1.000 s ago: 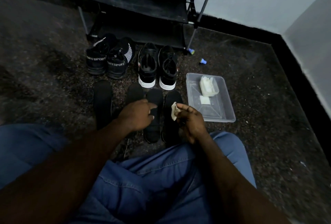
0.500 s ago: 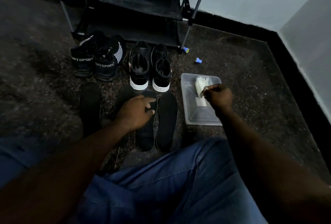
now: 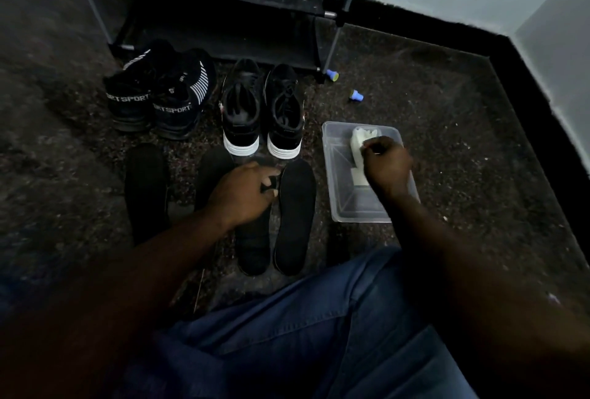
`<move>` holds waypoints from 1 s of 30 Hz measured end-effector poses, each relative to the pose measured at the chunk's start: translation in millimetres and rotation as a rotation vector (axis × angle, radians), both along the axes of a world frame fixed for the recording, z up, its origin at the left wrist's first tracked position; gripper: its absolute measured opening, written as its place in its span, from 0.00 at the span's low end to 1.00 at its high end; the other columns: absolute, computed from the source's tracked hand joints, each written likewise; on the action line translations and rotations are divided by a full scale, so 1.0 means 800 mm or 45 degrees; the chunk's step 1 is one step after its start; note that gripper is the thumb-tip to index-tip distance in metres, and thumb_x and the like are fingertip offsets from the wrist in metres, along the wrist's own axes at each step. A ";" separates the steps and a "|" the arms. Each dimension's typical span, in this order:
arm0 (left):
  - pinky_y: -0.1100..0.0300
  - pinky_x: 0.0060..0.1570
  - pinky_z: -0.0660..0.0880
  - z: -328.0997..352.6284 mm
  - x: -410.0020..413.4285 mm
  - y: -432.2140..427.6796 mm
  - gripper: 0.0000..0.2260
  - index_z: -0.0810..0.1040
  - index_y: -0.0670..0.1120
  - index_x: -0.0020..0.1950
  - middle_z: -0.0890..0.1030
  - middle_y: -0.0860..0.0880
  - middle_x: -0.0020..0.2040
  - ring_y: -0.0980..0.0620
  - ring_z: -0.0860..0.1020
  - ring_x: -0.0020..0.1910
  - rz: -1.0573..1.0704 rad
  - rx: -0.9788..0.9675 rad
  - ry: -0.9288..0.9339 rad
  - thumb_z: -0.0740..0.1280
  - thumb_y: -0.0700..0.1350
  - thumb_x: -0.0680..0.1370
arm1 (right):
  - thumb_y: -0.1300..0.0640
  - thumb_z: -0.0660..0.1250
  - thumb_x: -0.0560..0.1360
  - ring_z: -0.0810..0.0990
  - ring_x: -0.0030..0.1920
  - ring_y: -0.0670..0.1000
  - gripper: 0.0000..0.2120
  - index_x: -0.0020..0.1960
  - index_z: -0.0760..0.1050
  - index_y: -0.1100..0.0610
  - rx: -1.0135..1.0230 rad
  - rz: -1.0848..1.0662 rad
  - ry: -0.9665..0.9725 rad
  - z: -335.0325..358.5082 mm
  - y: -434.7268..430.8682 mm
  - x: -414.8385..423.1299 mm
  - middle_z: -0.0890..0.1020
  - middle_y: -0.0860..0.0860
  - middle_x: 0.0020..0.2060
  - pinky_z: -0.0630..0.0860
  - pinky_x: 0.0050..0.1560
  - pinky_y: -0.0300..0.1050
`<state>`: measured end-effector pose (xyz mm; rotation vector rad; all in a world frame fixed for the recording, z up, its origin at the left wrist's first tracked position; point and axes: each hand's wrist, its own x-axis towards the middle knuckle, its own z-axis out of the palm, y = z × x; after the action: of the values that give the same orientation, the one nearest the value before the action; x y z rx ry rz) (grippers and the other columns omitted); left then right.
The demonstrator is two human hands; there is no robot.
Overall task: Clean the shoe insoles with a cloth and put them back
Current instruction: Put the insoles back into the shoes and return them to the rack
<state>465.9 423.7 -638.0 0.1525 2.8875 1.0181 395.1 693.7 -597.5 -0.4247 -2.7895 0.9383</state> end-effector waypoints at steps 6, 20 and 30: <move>0.54 0.65 0.75 -0.004 0.009 -0.005 0.22 0.80 0.50 0.69 0.80 0.46 0.60 0.45 0.80 0.58 0.061 -0.131 -0.080 0.75 0.46 0.75 | 0.58 0.71 0.75 0.85 0.45 0.46 0.05 0.46 0.85 0.51 -0.217 0.353 -0.092 -0.018 -0.092 0.075 0.88 0.46 0.43 0.80 0.55 0.40; 0.46 0.61 0.76 0.001 0.061 0.003 0.34 0.63 0.48 0.76 0.73 0.37 0.69 0.34 0.77 0.66 0.252 -0.426 -0.490 0.73 0.58 0.76 | 0.50 0.68 0.78 0.79 0.62 0.63 0.28 0.74 0.64 0.58 0.408 0.461 -0.647 -0.042 -0.124 0.136 0.77 0.63 0.64 0.76 0.63 0.54; 0.44 0.56 0.80 -0.012 0.065 0.009 0.36 0.58 0.53 0.78 0.80 0.37 0.62 0.34 0.81 0.59 0.337 -0.331 -0.461 0.72 0.48 0.75 | 0.51 0.70 0.77 0.80 0.60 0.64 0.25 0.70 0.68 0.59 0.280 0.451 -0.583 -0.048 -0.122 0.133 0.78 0.63 0.61 0.76 0.61 0.54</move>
<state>517.9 430.9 -647.7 -0.3963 2.7081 0.6073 501.2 595.7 -635.6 -0.1217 -3.4219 0.6399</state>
